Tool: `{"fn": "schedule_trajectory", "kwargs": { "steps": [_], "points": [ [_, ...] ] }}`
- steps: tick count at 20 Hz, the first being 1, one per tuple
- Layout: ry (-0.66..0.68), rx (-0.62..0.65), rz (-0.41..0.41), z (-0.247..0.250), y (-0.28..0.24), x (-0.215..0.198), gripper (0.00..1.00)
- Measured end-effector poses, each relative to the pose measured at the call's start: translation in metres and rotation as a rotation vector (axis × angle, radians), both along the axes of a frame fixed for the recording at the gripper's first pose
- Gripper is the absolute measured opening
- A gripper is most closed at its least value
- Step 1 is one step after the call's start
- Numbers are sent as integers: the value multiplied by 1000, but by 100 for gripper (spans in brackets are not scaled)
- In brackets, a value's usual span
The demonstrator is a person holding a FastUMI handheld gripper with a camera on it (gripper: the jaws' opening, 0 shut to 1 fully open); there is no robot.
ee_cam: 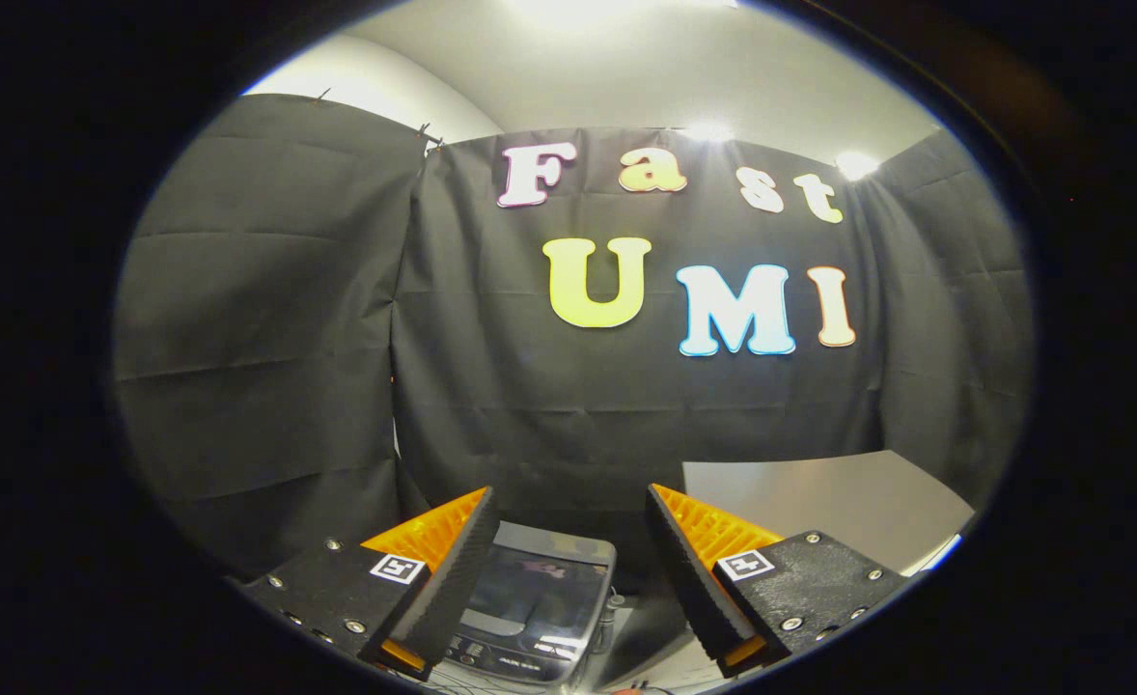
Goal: Put the clothes into the washing machine and then close the washing machine lid.
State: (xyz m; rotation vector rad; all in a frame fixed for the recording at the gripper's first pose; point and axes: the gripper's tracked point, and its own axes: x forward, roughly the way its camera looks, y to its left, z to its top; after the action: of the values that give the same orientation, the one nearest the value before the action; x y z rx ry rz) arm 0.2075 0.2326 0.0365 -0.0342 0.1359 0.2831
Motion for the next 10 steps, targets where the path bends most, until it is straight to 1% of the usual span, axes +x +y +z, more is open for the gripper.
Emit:
{"fn": "schedule_trajectory", "kwargs": {
  "steps": [5,10],
  "points": [
    [-9,-1,-42,16,-77,-26,94],
    [-33,-13,-103,30,-152,-46,94]
  ]
}}
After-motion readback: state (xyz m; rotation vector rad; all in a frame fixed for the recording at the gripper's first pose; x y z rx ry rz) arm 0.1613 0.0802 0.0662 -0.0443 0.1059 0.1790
